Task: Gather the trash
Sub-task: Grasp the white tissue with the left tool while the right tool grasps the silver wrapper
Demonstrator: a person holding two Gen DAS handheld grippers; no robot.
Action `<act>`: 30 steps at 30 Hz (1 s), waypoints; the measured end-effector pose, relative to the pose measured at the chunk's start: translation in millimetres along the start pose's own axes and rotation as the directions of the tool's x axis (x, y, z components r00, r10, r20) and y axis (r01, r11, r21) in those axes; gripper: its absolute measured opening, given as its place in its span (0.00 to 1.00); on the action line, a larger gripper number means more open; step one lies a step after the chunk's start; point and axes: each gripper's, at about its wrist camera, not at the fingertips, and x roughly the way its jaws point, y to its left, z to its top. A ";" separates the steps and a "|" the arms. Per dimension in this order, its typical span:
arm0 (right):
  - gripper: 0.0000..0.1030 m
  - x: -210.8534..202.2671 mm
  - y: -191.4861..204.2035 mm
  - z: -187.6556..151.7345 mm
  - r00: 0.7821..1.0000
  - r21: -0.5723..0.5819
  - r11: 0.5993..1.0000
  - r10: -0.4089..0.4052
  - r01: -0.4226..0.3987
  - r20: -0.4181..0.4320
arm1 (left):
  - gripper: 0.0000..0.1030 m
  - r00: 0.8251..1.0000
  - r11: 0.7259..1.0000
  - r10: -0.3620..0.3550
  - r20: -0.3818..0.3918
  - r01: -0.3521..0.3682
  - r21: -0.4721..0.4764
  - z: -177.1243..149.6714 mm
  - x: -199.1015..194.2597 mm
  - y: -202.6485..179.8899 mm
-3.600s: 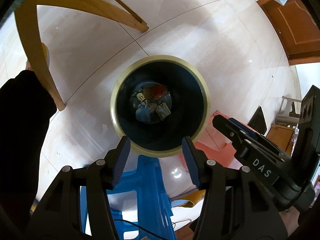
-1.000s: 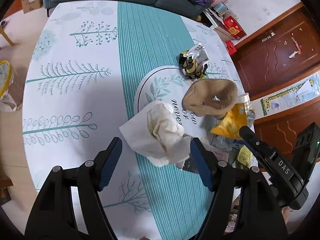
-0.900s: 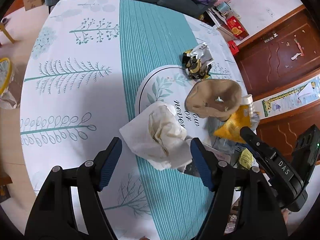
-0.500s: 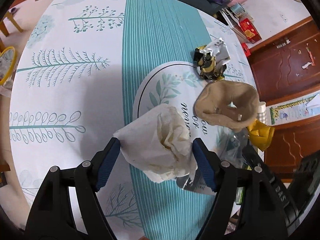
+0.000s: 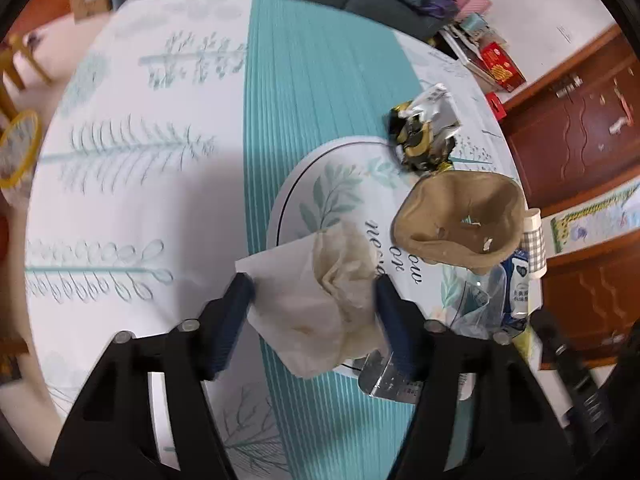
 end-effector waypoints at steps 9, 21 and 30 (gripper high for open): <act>0.29 10.0 35.3 40.2 0.998 -0.069 0.996 0.054 -0.053 0.013 | 0.23 0.998 0.994 -0.019 0.065 0.011 0.109 8.6 -17.5 -17.4; 0.66 101.4 141.7 88.3 0.991 -0.331 0.936 -0.130 0.121 -0.004 | 0.22 0.989 0.993 -0.116 0.091 0.117 -0.001 24.6 -47.2 36.4; 0.55 176.0 165.8 74.6 0.942 -0.530 0.804 -0.333 0.270 -0.026 | 0.22 0.985 0.988 -0.139 0.101 0.145 -0.060 39.1 -51.2 65.3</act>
